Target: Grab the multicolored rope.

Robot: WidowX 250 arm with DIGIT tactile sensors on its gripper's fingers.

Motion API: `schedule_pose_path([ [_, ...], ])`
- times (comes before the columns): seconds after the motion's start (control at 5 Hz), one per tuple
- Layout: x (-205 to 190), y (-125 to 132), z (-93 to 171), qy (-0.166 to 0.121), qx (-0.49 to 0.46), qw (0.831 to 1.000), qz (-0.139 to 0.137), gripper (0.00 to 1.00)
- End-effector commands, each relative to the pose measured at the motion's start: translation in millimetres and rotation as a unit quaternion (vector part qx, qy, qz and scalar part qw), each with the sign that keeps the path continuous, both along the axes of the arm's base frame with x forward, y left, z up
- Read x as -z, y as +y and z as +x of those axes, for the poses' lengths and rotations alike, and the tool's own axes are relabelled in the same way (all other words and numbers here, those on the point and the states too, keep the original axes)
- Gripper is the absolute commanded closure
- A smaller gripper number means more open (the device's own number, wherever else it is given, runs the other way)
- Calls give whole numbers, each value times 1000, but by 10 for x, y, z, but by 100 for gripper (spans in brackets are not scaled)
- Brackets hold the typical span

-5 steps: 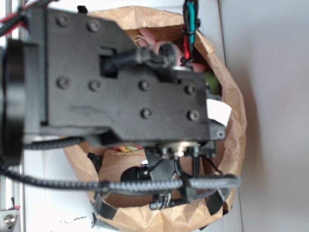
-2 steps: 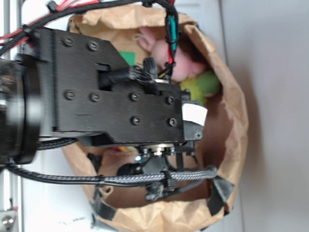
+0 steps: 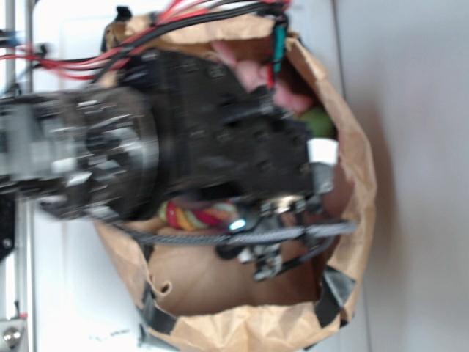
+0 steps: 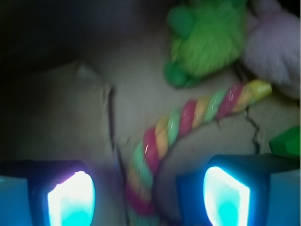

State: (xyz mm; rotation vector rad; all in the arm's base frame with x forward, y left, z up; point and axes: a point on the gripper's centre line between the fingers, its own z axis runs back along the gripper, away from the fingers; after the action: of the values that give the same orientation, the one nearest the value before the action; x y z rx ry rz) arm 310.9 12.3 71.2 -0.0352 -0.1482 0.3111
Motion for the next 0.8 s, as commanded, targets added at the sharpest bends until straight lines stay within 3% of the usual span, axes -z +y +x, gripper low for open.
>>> schedule_pose_path([
  [0.0,-57,154,436,-19,-77,997,-2,0],
  [0.2,0,169,478,-12,-99,995,-4,0],
  [0.6,-52,195,379,-27,-90,996,1,0],
])
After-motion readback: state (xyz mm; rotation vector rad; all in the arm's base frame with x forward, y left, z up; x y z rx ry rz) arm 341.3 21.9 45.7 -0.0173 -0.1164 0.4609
